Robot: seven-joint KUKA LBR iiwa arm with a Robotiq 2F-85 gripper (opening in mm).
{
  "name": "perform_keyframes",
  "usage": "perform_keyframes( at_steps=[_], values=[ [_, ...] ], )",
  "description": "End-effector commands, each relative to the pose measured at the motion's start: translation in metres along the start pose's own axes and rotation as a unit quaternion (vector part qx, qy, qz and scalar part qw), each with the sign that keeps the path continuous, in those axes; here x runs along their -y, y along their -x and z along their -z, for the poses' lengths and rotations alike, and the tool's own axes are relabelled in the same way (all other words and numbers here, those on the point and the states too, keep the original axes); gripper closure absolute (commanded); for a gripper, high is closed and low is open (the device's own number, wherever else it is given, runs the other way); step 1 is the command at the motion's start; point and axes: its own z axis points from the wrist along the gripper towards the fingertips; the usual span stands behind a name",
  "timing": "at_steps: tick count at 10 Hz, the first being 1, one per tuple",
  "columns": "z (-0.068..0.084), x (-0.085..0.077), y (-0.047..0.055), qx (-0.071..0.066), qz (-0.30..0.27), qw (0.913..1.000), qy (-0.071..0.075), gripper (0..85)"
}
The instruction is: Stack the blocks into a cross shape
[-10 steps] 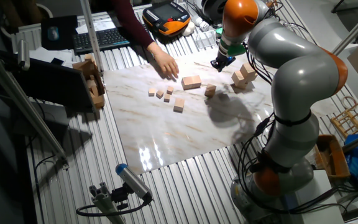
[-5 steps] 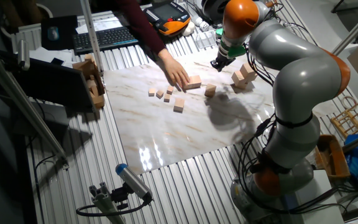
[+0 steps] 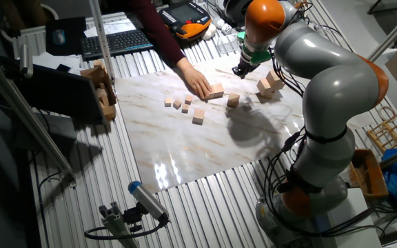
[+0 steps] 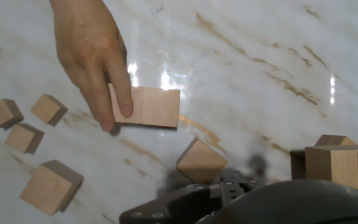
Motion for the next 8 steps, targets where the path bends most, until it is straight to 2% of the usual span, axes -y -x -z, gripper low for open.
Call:
perform_keyframes(
  at_steps=[1,4,8],
  values=[
    [-0.0001,0.0001,0.0000,0.001,0.000,1.0000,0.001,85.0],
    [-0.0002,-0.0008,0.0004,0.004,-0.004,1.0000,-0.002,85.0],
    [-0.0002,-0.0023,0.0000,-0.003,-0.007,1.0000,-0.001,85.0]
  ],
)
